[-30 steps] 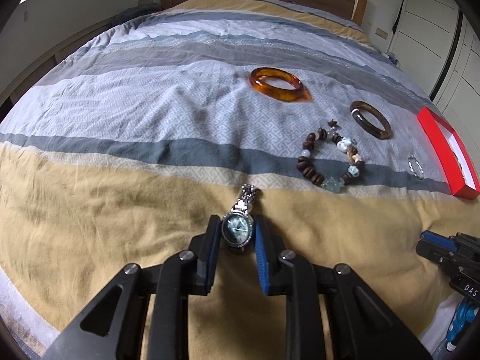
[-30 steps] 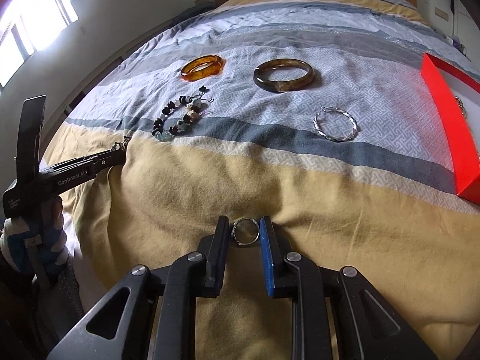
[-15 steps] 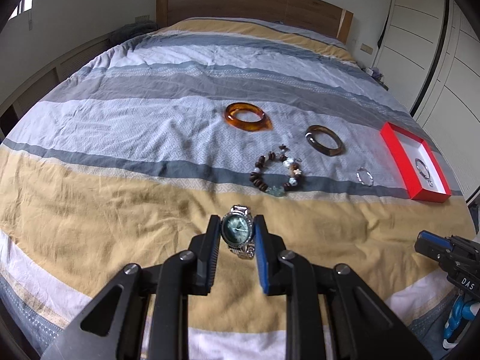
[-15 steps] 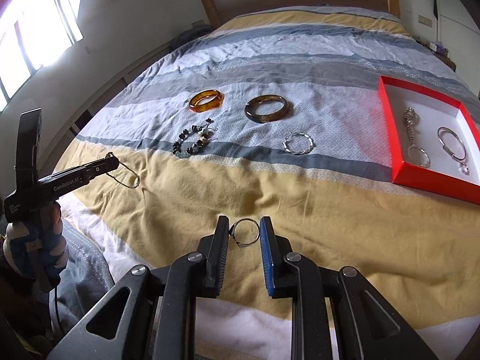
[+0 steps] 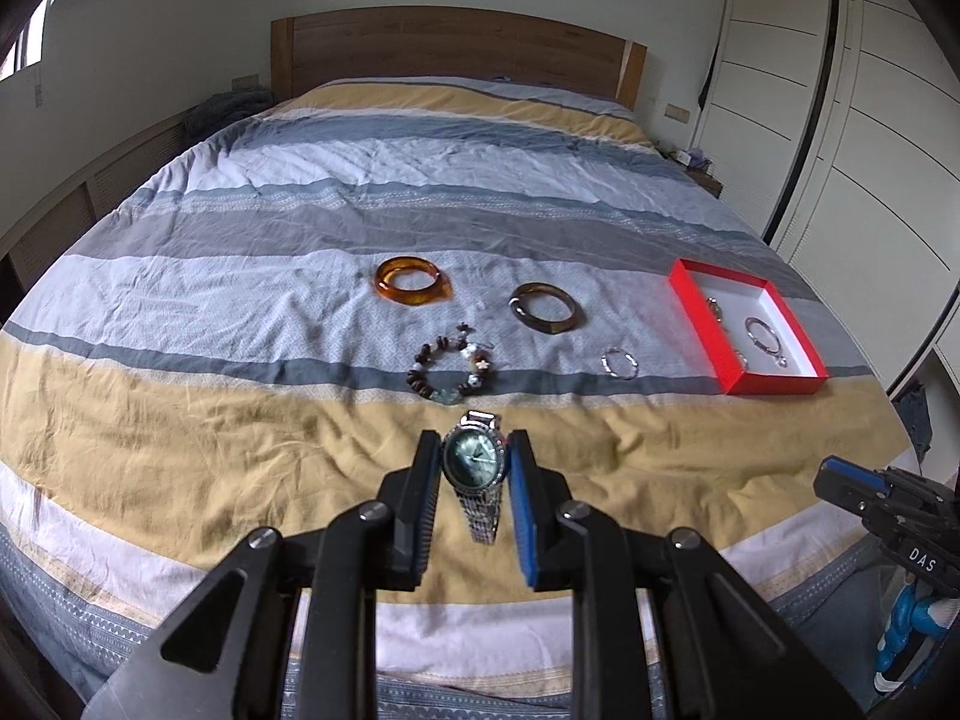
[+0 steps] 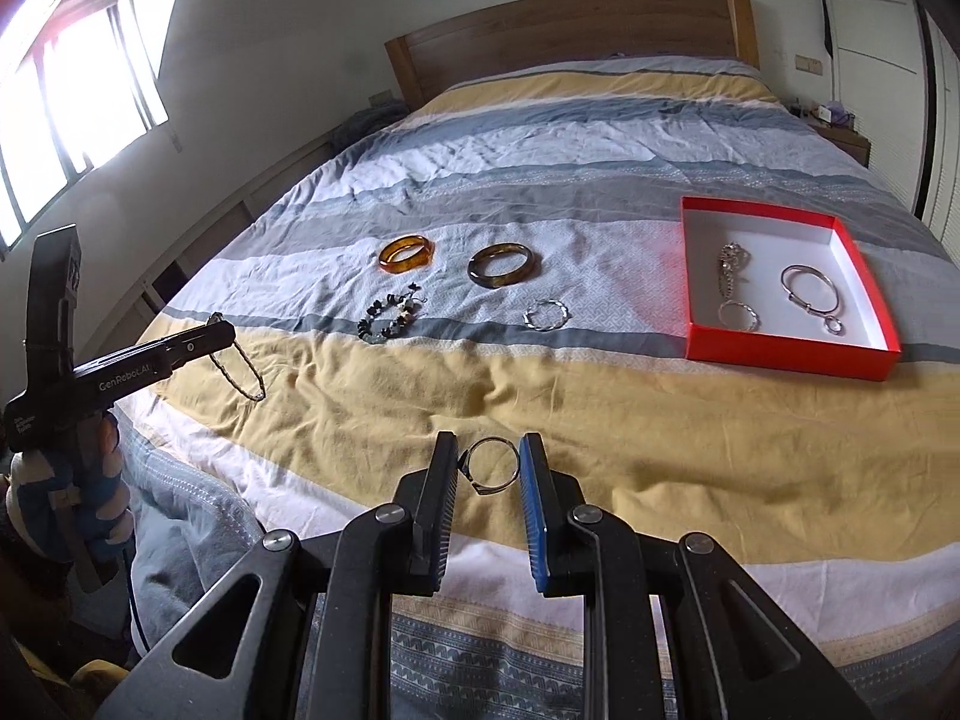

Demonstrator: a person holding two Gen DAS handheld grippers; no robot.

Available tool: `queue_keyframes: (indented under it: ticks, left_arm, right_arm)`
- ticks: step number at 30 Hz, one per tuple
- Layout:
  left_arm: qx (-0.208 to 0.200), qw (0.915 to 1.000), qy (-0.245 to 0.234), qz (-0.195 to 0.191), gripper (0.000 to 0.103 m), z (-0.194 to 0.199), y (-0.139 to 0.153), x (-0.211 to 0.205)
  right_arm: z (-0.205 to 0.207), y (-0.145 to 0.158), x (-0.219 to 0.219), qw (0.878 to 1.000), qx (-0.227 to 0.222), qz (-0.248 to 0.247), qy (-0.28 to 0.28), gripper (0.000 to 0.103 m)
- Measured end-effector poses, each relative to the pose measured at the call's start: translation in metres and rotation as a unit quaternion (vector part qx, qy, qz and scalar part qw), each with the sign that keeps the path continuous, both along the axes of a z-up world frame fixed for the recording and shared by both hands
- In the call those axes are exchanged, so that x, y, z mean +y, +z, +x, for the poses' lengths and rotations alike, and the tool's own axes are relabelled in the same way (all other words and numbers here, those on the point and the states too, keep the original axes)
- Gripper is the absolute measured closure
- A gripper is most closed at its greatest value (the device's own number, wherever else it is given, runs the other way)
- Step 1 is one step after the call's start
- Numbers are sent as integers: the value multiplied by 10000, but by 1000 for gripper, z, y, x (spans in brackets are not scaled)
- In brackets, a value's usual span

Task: Organize jewelry
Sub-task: 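Carry the ring and silver watch into the red box while both tools open to release them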

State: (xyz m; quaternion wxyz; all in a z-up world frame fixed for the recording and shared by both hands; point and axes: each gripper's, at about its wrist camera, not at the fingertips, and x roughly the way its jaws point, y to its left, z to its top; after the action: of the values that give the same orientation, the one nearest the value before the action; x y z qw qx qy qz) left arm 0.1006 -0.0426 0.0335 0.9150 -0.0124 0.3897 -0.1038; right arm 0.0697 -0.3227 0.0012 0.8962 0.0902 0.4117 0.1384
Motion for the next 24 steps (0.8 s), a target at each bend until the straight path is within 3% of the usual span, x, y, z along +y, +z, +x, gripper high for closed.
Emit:
queue_keyframes:
  ticks: [11, 18, 24]
  left_arm:
    - [-91, 9954, -947, 98, 83, 22, 19, -103]
    - [-94, 9851, -1701, 236, 82, 54, 18, -197]
    - [58, 9767, -2134, 217, 82, 93, 0, -271]
  right_arm:
    - [6, 0, -72, 9987, -63, -163, -478, 82]
    - [43, 0, -131, 9961, -168, -380, -777, 82]
    - [92, -14, -176, 9939, -139, -488, -982, 82]
